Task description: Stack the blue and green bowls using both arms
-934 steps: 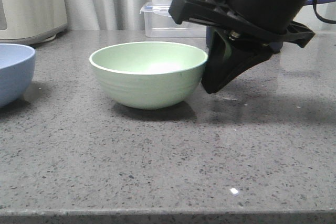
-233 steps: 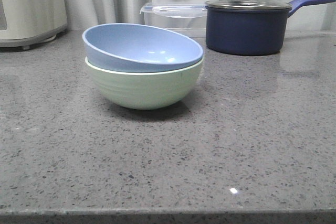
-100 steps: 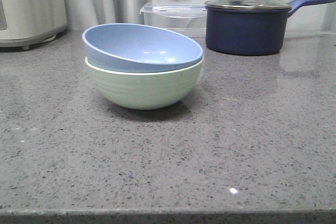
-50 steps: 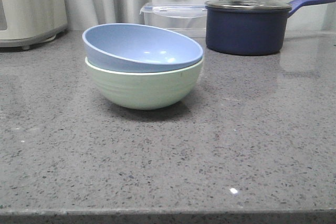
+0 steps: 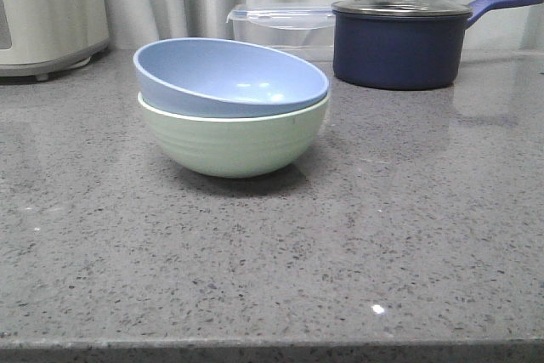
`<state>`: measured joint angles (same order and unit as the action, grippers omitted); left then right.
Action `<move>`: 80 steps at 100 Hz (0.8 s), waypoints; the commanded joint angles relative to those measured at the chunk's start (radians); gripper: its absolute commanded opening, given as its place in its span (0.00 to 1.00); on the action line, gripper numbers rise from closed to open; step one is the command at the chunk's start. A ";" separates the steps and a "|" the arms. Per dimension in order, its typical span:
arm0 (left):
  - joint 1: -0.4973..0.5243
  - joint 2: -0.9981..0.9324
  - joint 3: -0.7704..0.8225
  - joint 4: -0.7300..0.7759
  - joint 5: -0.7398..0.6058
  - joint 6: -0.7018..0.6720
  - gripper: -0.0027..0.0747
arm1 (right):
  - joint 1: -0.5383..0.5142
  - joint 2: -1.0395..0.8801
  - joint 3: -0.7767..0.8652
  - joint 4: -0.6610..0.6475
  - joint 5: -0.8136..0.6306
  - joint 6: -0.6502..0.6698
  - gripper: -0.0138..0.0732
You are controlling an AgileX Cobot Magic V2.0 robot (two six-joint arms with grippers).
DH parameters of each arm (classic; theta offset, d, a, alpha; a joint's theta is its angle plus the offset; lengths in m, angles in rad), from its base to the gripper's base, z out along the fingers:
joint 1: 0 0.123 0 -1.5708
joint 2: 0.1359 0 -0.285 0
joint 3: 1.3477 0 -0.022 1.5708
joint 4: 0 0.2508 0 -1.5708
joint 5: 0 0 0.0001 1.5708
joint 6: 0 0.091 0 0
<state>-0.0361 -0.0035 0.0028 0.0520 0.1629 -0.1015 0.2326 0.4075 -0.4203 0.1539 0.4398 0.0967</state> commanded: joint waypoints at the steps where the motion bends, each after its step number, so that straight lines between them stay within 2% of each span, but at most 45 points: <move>1: 0.000 -0.036 0.040 -0.006 -0.094 -0.011 0.01 | -0.004 0.001 -0.026 -0.002 -0.080 -0.010 0.07; 51: 0.000 -0.036 0.040 -0.006 -0.094 -0.011 0.01 | -0.014 -0.002 -0.016 -0.005 -0.092 -0.010 0.07; 68: 0.000 -0.036 0.040 -0.006 -0.094 -0.011 0.01 | -0.062 -0.025 0.048 -0.093 -0.167 -0.010 0.07; 80: 0.000 -0.036 0.040 -0.006 -0.094 -0.011 0.01 | -0.096 -0.070 0.128 -0.123 -0.277 -0.009 0.07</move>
<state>-0.0361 -0.0035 0.0028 0.0520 0.1629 -0.1015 0.1601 0.3629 -0.3110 0.0669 0.3188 0.0967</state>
